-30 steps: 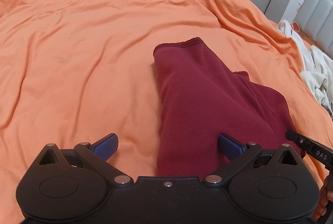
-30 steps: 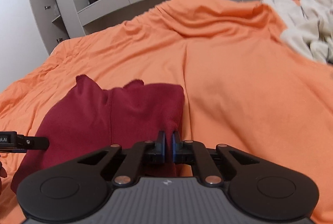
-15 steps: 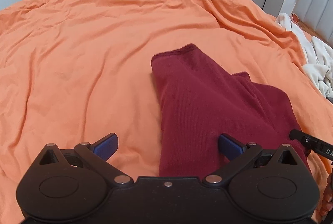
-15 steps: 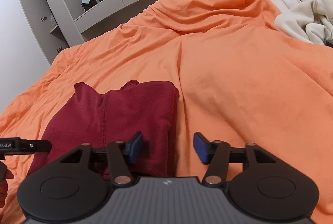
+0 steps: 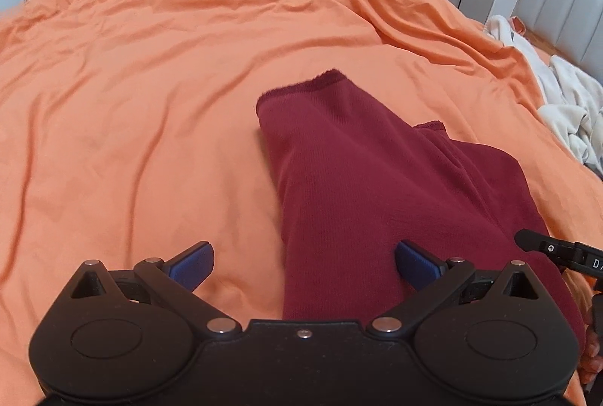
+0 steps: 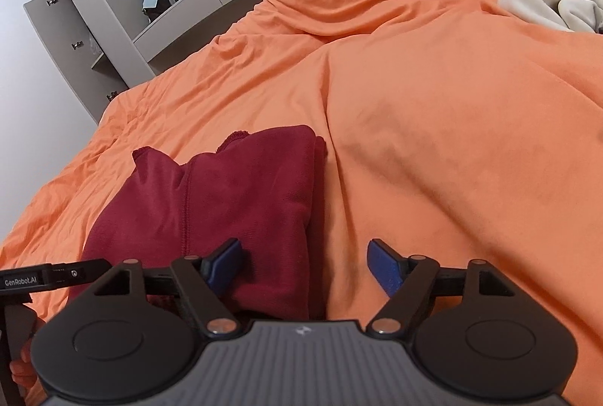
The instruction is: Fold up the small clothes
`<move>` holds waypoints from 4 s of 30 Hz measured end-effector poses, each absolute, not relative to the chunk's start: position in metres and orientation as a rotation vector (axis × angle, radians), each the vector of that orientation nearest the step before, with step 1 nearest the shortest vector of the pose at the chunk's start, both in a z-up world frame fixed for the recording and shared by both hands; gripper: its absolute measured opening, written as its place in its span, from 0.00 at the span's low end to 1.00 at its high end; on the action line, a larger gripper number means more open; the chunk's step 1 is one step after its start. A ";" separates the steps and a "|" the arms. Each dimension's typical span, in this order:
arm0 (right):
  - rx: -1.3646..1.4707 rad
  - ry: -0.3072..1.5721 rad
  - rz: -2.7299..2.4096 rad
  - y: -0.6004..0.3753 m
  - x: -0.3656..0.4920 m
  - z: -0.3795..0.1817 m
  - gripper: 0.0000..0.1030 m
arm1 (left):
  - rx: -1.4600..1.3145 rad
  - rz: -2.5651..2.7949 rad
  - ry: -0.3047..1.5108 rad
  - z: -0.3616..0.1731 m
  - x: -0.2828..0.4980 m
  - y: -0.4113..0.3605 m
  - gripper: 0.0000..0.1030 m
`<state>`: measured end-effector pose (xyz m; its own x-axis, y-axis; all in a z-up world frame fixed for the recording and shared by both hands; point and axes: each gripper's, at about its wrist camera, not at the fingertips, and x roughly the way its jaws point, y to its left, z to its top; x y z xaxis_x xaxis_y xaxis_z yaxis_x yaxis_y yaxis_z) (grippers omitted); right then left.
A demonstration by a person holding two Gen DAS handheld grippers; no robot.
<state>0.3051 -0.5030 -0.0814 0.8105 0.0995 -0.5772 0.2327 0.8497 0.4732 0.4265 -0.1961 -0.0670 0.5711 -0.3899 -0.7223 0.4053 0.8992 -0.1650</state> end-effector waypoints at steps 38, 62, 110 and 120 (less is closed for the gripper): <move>0.649 0.594 0.078 -0.507 0.309 -0.084 0.71 | -0.193 -0.543 0.947 -0.094 0.443 -0.172 1.00; 0.563 0.546 0.052 -0.490 0.309 -0.076 0.26 | -0.083 -0.629 0.981 -0.089 0.462 -0.192 0.92; 0.270 0.531 -0.259 -0.529 0.265 -0.037 0.39 | -0.095 -0.678 0.916 -0.060 0.421 -0.296 0.53; 0.304 0.469 -0.300 -0.525 0.228 0.002 0.80 | 0.005 -0.541 0.789 -0.006 0.380 -0.278 0.97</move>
<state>0.2280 -0.5249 0.0020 0.8502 -0.2115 -0.4820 0.3491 0.9119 0.2156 0.3798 -0.2782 -0.0062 0.5764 -0.4605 -0.6750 0.4640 0.8644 -0.1936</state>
